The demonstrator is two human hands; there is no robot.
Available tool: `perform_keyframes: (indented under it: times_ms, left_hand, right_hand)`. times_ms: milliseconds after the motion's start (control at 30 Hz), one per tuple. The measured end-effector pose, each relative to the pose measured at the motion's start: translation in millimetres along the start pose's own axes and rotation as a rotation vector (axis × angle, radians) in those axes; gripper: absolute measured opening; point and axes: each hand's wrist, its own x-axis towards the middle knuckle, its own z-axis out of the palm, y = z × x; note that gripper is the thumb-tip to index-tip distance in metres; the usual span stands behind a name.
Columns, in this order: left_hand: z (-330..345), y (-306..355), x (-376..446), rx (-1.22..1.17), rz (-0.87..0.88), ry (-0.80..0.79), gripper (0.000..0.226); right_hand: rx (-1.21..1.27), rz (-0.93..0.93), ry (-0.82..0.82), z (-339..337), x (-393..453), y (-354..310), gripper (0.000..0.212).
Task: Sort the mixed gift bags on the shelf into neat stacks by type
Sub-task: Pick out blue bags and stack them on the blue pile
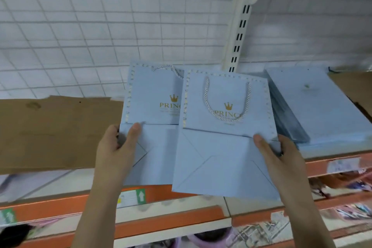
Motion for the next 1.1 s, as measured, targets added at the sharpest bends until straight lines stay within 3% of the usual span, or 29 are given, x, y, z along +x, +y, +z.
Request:
perform_keyframes:
  times_ms: [100,267,467,767,933,1100]
  left_hand:
    - [7,7,-6,0.022,-0.011,0.021,0.031]
    - [10,11,-1,0.025,-0.023,0.036,0.025]
    - [25,10,7,-0.034,-0.031,0.046,0.017]
    - [89,30,5,-0.102,0.058,-0.007,0.037]
    - [144,37,-14,-0.155,0.046,0.092,0.035]
    - [212,47,-42,-0.188,0.074,0.183,0.040]
  right_hand:
    - [0.001,-0.003,-0.017,-4,7,5,0.032]
    - [0.044,0.040,-0.015,6,15,2,0.066]
    - [0.048,-0.009,-0.060,4,28,-5,0.072]
    - [0.038,-0.103,0.013,-57,77,15,0.072]
    - [0.003,-0.143,0.081,-130,137,41,0.056]
    - [-0.071,-0.176,0.105,-198,198,69,0.055]
